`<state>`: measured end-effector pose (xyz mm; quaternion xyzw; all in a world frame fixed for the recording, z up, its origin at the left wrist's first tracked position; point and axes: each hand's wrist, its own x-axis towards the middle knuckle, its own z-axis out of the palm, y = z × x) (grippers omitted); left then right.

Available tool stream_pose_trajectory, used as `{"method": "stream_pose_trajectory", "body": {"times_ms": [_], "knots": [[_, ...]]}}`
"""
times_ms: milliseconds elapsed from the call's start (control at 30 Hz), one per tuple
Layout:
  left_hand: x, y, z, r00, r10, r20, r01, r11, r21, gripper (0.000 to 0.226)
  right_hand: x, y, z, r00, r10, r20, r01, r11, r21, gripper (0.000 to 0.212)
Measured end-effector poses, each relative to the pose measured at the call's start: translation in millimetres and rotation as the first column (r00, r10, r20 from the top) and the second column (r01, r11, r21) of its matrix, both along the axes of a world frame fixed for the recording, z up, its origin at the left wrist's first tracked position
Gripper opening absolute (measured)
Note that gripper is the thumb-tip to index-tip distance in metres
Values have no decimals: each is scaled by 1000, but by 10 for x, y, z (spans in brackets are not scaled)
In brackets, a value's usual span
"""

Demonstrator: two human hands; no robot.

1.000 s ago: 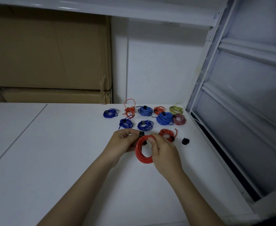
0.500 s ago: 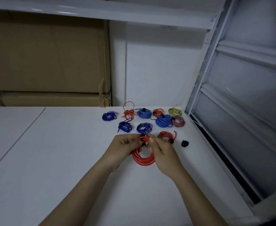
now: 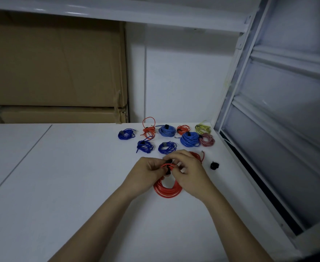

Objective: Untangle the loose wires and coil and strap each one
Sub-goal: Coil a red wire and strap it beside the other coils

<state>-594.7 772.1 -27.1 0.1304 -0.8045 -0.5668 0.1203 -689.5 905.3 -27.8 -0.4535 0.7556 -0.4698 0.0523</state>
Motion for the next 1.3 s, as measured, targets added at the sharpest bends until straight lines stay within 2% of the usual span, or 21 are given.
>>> {"method": "stream_pose_trajectory", "body": {"times_ms": [100, 200, 267, 400, 500, 633, 700, 800, 833, 867, 933, 967, 1133, 1300], "knots": [[-12, -7, -4, 1000, 6, 27, -5, 999, -36, 20, -67, -7, 59, 997, 10, 73, -16, 996, 85, 36], [-8, -25, -24, 998, 26, 50, -25, 1000, -10, 35, -165, 11, 123, 979, 19, 201, -55, 984, 172, 38], [13, -35, -24, 999, -7, 33, 8, 999, -31, 32, -229, 25, 171, 956, 29, 291, -99, 968, 229, 34], [35, -40, -23, 999, -48, 22, 50, 996, -72, 28, -321, 23, 245, 894, 59, 445, -179, 956, 232, 19], [37, -44, -32, 998, -58, 19, 59, 996, -65, 29, -341, -5, 274, 881, 98, 463, -227, 946, 232, 18], [34, -55, -37, 998, -58, 19, 58, 998, -23, 29, -352, -80, 261, 913, 87, 399, -220, 928, 300, 17], [22, -66, -17, 998, -54, 34, 55, 998, -23, 31, -348, -120, 222, 874, 69, 482, -214, 943, 254, 17], [8, -101, 39, 996, -49, 74, 53, 997, -49, 37, -309, -165, 170, 724, 109, 681, -211, 975, 68, 16], [4, -109, 59, 995, -46, 90, 52, 996, -69, 37, -298, -173, 151, 733, 115, 670, -199, 979, 50, 16], [-3, -126, 78, 994, -41, 101, 50, 994, -92, 34, -286, -192, 141, 797, 103, 595, -189, 979, 83, 17], [-15, -148, 99, 994, -31, 106, 45, 989, -138, 22, -240, -237, 152, 926, 79, 369, -160, 968, 195, 20], [-20, -152, 97, 994, -23, 107, 39, 988, -150, 17, -210, -254, 164, 957, 82, 280, -151, 960, 236, 22], [-37, -183, 43, 995, 13, 95, -8, 998, -55, 16, -115, -227, 175, 982, 155, 110, -179, 946, 271, 30], [-69, -231, 114, 998, -9, 54, 11, 1000, -25, 29, -140, -214, 193, 996, 94, -2, -92, 973, 211, 29]]}}
